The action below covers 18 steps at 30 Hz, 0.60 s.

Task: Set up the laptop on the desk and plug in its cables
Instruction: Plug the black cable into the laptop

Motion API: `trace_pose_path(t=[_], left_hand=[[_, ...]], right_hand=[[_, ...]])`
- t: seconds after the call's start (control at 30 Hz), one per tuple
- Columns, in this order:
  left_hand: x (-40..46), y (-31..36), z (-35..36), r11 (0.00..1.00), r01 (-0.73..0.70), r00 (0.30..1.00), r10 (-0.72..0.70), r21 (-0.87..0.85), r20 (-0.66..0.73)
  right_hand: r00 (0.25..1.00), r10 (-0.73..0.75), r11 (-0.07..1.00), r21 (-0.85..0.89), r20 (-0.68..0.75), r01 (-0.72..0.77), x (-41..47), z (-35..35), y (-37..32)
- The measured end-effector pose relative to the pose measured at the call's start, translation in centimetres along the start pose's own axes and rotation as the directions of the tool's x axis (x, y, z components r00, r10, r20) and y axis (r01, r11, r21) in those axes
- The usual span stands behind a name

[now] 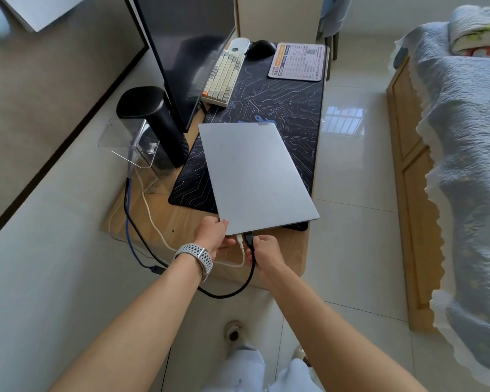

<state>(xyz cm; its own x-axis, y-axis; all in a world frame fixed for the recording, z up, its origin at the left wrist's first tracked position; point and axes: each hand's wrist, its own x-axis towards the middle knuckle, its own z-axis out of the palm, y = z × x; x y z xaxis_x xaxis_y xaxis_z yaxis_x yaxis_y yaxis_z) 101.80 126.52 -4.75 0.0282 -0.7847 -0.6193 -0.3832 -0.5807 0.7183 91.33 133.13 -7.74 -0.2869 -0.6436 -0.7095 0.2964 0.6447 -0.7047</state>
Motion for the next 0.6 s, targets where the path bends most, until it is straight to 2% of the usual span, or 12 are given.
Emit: trace_pose_path(t=[0.3, 0.47, 0.6], left_hand=[[-0.1, 0.1, 0.0, 1.0, 0.005, 1.0, -0.005, 0.003, 0.008], [-0.2, 0.4, -0.2, 1.0, 0.015, 0.999, -0.015, 0.004, 0.041], [0.1, 0.4, -0.1, 1.0, 0.007, 0.999, -0.007, 0.002, 0.033]], right_hand=[[0.999, -0.03, 0.999, 0.016, -0.036, 0.03, 0.0, 0.7, 0.7], [0.992, -0.081, 0.993, 0.09, 0.097, 0.072, -0.5, -0.4, 1.0], [0.995, -0.071, 0.995, 0.081, 0.062, 0.066, -0.5, -0.1, 0.7]])
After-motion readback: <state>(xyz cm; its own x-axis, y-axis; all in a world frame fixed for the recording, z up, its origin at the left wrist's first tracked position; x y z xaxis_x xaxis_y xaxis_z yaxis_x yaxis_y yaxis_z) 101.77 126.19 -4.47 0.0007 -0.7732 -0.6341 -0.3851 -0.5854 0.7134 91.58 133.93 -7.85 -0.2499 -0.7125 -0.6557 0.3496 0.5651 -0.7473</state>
